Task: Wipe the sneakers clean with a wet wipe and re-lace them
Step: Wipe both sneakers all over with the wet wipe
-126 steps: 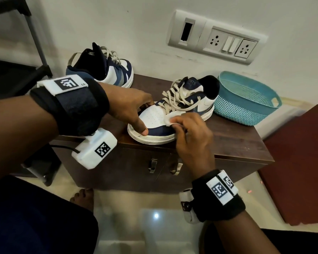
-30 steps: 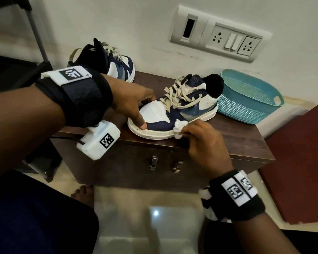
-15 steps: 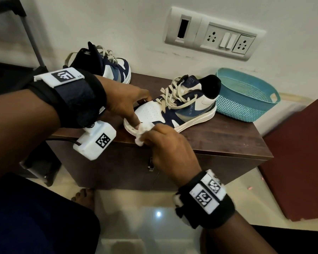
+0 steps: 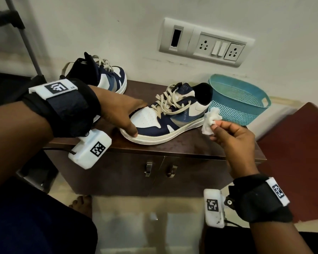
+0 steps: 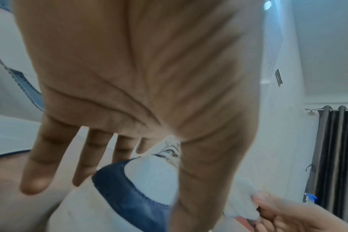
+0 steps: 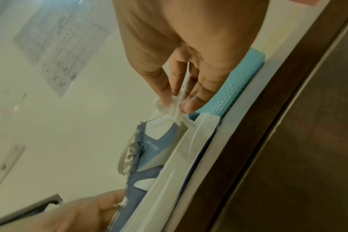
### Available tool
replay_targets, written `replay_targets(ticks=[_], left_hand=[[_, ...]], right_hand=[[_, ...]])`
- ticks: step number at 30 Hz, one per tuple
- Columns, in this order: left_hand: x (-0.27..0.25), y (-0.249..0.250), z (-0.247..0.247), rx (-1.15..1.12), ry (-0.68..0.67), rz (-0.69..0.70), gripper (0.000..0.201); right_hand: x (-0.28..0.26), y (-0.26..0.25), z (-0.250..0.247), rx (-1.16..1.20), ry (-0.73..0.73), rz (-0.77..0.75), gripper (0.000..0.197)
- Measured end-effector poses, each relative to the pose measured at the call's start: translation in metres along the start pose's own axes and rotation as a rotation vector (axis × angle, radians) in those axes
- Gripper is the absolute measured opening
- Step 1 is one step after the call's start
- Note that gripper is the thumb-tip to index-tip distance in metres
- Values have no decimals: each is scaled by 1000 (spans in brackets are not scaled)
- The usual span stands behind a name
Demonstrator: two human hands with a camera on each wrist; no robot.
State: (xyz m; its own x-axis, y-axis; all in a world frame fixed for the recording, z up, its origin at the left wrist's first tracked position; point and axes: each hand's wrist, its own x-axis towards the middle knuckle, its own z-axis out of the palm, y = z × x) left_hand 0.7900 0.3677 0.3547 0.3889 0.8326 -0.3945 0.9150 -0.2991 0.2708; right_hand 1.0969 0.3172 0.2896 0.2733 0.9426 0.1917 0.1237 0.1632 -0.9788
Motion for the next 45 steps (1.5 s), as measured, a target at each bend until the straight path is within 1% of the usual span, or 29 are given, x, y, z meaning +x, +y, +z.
replay_targets(ticks=[2, 3, 5, 7, 9, 10, 12, 14, 15, 17, 20, 22, 24, 26, 27, 28, 30, 31, 32, 33, 34, 36, 37, 38, 40, 41, 42, 43, 45], left_hand=[[1, 5, -1, -20, 43, 6, 113], [3, 10, -1, -28, 83, 13, 117], [8, 19, 1, -53, 157, 43, 111], [13, 26, 7, -20, 201, 69, 109], [19, 28, 12, 45, 235, 77, 115], [21, 29, 14, 69, 245, 71, 116], [20, 31, 14, 90, 236, 33, 116], [17, 33, 12, 112, 219, 7, 116], [15, 33, 11, 128, 212, 0, 117], [11, 30, 10, 173, 198, -20, 118], [3, 26, 9, 215, 177, -31, 121], [-2, 25, 10, 206, 180, -19, 120], [-4, 26, 10, 195, 185, -8, 120], [-5, 27, 11, 192, 191, -5, 119], [-4, 26, 10, 189, 194, -4, 118], [-4, 25, 10, 184, 194, -2, 118], [-5, 24, 8, 171, 185, 5, 121], [-5, 23, 7, 165, 181, 8, 123], [-6, 22, 7, 160, 178, 9, 125], [-6, 21, 7, 160, 178, 4, 125], [-6, 21, 7, 165, 179, 0, 125], [-5, 22, 7, 185, 184, -9, 124], [-4, 22, 7, 194, 185, -9, 124], [-4, 22, 7, 194, 186, -5, 125], [-3, 21, 6, 182, 183, 4, 126], [-4, 21, 6, 180, 180, 6, 126], [-4, 21, 6, 183, 179, 5, 126], [-4, 21, 7, 188, 180, 1, 126], [-3, 22, 8, 193, 185, -14, 125]], right_hand=[[-5, -3, 1, 234, -4, 118, 14], [-6, -5, 2, 317, -4, 167, 14], [-10, -6, 4, 408, -11, 235, 15], [-12, -5, 6, 423, -19, 249, 12], [-14, -3, 8, 403, -29, 223, 8], [-13, -1, 8, 387, -33, 201, 11], [-14, 1, 9, 348, -59, 174, 24], [-16, 1, 9, 302, -97, 156, 27], [-16, 2, 10, 271, -100, 141, 25], [-16, 2, 15, 187, -36, 59, 17], [-17, 4, 32, -11, 94, -195, 15], [-24, 10, 49, -136, 83, -337, 16], [-29, 17, 63, -191, 80, -403, 14], [-31, 21, 72, -213, 127, -441, 14], [-32, 21, 76, -245, 125, -482, 13], [-34, 19, 80, -291, 83, -550, 13], [-40, 15, 84, -408, -68, -713, 12], [-39, 13, 82, -470, -110, -769, 12], [-35, 12, 77, -517, -103, -796, 13], [-27, 12, 71, -544, -47, -789, 13], [-19, 13, 64, -545, 43, -753, 14], [-12, 12, 58, -485, 186, -659, 13], [-15, 12, 61, -473, 178, -654, 13], [-22, 12, 68, -489, 110, -686, 14], [-38, 13, 78, -565, -91, -787, 15], [-38, 13, 76, -584, -141, -818, 15], [-30, 12, 72, -577, -123, -821, 14], [-21, 11, 67, -549, -43, -793, 14], [-4, 8, 58, -423, 175, -665, 13]])
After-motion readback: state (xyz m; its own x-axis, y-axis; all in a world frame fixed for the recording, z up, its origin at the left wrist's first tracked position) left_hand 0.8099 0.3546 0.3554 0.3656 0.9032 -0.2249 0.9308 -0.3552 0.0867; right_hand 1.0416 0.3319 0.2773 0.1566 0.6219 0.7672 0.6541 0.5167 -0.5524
